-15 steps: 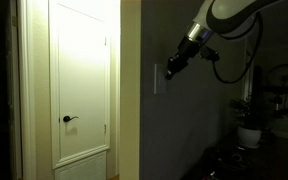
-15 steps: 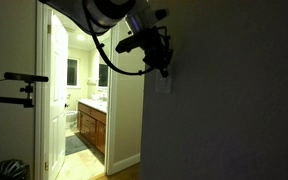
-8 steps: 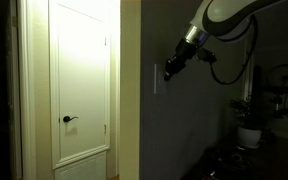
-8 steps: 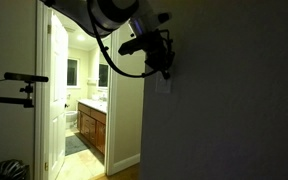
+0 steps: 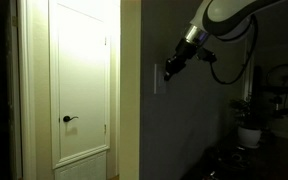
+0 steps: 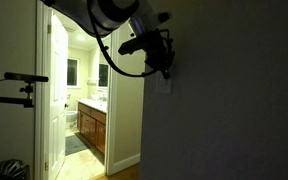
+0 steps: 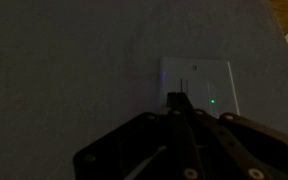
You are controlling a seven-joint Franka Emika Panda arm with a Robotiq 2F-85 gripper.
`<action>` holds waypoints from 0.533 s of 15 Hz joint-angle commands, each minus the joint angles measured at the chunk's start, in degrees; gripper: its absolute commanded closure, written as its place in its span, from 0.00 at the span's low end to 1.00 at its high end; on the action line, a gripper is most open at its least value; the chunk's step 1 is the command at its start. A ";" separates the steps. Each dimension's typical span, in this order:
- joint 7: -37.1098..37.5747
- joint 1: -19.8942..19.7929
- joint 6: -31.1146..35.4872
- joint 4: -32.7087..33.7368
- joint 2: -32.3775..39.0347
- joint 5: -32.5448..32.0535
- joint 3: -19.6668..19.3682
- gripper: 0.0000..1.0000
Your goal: Turn on the light switch
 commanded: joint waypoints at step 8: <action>-0.09 0.05 -4.46 -3.85 -3.63 -0.59 0.18 0.95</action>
